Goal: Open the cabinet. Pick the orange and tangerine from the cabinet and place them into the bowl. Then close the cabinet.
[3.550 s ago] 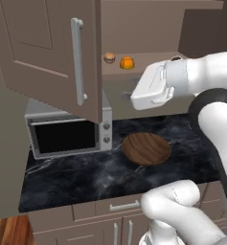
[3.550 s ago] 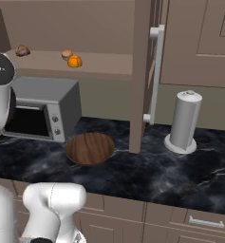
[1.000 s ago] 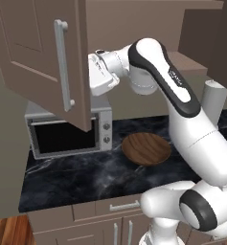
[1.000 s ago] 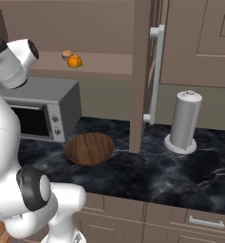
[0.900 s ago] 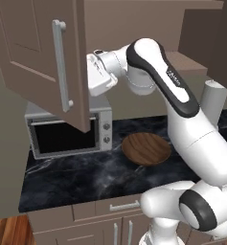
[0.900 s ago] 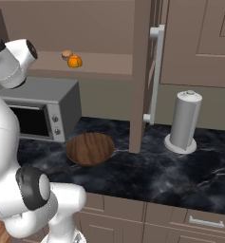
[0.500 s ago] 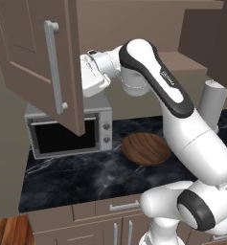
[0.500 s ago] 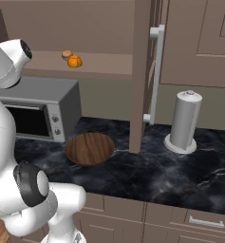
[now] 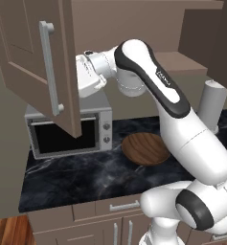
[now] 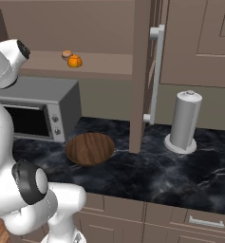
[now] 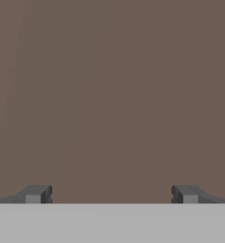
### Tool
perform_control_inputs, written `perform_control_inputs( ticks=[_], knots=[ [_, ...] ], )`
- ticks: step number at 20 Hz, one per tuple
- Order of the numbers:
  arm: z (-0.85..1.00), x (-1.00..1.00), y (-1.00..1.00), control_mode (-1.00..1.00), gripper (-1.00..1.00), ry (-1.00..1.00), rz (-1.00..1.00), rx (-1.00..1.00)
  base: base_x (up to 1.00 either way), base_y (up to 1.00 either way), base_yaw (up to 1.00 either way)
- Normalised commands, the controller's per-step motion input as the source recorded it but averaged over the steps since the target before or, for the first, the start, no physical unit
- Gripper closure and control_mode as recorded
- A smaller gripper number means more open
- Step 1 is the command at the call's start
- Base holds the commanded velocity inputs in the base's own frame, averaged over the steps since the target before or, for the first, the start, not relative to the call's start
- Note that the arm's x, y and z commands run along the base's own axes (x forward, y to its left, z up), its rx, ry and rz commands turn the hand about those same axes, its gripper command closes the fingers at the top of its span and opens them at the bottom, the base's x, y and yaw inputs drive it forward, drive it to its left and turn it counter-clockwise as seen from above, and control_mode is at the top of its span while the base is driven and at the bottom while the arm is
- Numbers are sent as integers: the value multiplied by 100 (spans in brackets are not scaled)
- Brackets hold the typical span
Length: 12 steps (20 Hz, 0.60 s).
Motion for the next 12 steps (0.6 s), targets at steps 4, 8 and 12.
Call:
perform_control_inputs(
  ticks=[4, 8, 12],
  knots=[
    [0, 12, -13, -100, -100, 4, -4, 0, 0, 0, 0],
    [0, 25, -50, -100, -100, 0, -19, -5, 0, 0, 0],
    [0, 24, -50, -100, -100, 0, -31, -10, 0, 0, 0]
  ],
)
